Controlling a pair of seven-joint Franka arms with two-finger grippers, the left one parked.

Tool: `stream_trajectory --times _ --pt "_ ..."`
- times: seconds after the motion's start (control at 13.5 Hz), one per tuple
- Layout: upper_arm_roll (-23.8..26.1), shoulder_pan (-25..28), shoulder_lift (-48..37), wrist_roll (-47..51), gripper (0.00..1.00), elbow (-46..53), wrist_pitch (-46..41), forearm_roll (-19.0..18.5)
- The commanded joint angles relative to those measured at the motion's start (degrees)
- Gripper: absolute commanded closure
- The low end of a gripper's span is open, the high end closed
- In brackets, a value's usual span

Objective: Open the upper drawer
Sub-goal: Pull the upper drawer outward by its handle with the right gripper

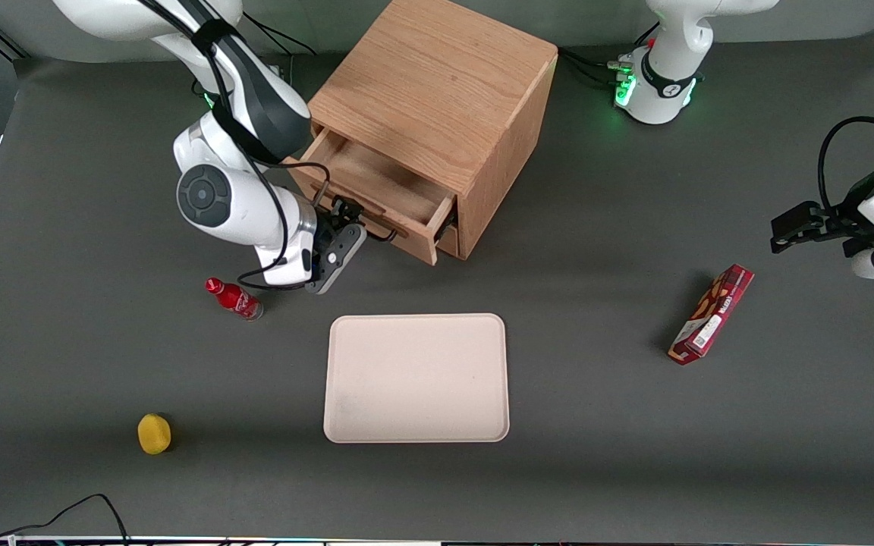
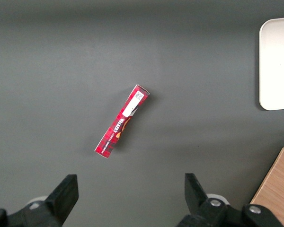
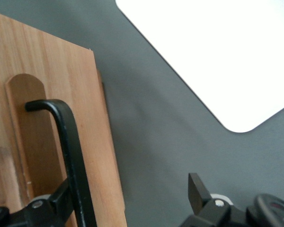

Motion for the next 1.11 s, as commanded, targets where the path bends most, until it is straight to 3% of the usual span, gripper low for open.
stream_trajectory --times 0.0,0.44,1.04 --pt "-0.8 0.3 3.2 -1.6 0.0 4.0 -0.5 -1.9" --pt "-2.8 0.3 8.1 -2.8 0.0 10.7 -3.6 -5.7" --pt "-6.7 0.3 9.6 -9.7 0.0 14.9 -5.7 -6.3"
